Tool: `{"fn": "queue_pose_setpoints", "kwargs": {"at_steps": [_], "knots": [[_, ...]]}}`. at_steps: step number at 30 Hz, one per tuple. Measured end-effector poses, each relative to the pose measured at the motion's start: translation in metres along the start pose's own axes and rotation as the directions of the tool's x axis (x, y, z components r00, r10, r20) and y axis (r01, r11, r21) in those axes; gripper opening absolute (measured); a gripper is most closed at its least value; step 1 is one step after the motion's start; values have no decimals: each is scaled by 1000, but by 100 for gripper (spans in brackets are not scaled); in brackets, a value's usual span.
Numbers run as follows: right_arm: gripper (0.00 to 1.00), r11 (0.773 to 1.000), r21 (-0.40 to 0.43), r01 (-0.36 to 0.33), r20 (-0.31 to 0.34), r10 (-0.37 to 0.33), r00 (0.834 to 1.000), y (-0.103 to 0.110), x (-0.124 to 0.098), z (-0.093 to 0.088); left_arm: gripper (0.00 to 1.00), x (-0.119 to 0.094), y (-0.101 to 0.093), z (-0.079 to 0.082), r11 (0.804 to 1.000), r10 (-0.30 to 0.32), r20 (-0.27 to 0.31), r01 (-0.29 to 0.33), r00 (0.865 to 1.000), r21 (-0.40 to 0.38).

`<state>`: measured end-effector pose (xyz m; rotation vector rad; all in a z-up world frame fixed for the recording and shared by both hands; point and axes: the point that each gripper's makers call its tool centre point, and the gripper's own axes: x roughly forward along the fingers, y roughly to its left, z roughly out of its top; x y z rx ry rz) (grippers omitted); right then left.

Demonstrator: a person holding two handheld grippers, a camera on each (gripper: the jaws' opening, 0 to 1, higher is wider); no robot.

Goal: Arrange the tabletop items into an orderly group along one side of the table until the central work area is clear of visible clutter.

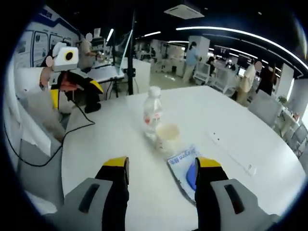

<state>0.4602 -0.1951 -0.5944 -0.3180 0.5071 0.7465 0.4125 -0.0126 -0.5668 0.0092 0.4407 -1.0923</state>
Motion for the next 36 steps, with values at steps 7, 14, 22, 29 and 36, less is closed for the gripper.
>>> {"fn": "queue_pose_setpoints", "kwargs": {"at_steps": [7,14,22,29,36], "knots": [[53,992,75,103,25,-105,994,-2,-57,-19,78,-7,-15,2,1000,9,2,-9,1000,22],[54,966,162,201,37,-209,977,6,-113,-49,78,-15,-30,-4,999,24,3,-24,1000,26],[57,921,256,293,20,-308,951,10,-171,-86,79,-20,-47,-9,999,22,-6,-22,1000,39],[58,879,310,363,-9,-379,925,10,-216,-114,81,-20,-49,-17,998,56,-12,-55,998,35],[63,847,359,392,-64,-397,916,18,-235,-144,83,-23,-39,-33,994,105,-36,-105,994,12]]}}
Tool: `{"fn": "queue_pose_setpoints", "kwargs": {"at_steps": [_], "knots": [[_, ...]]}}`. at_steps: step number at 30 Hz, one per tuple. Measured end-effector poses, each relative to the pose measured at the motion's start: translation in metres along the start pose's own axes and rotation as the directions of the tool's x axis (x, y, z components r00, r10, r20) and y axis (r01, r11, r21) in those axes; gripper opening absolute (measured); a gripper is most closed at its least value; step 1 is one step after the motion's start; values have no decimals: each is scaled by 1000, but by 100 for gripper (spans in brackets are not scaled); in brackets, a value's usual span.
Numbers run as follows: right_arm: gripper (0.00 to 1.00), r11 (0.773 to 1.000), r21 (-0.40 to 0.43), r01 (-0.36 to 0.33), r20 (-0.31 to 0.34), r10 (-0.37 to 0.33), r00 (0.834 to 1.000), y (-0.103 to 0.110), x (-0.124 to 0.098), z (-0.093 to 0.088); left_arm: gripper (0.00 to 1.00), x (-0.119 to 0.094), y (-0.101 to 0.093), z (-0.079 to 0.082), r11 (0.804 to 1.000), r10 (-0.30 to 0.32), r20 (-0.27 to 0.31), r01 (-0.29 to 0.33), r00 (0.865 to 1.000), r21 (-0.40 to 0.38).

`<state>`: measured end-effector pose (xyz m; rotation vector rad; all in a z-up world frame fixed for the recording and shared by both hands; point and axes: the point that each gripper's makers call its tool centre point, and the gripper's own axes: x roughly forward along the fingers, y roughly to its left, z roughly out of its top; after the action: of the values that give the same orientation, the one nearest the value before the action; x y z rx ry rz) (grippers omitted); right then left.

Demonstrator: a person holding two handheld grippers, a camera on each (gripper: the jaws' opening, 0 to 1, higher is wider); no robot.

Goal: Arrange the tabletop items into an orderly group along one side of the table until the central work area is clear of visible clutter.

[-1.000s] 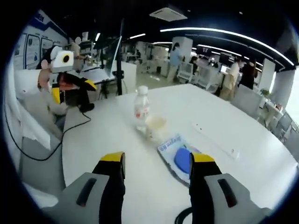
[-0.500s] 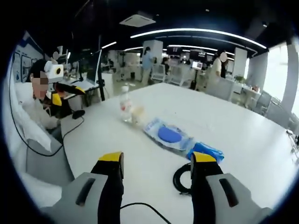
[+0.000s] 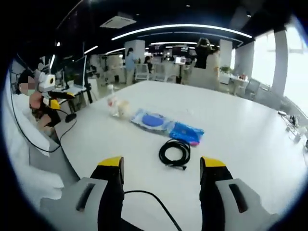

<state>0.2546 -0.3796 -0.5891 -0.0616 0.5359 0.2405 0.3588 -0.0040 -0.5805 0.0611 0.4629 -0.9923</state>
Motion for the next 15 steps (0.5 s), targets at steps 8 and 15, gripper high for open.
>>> {"fn": "queue_pose_setpoints", "kwargs": {"at_steps": [8,15], "knots": [[66,999,32,-13,-36,14,999,10,1,-22,85,1,3,-15,999,29,-23,-30,999,-36],[66,999,40,-22,-51,24,998,11,1,-29,87,2,3,-26,997,36,-52,-39,998,-63]]}}
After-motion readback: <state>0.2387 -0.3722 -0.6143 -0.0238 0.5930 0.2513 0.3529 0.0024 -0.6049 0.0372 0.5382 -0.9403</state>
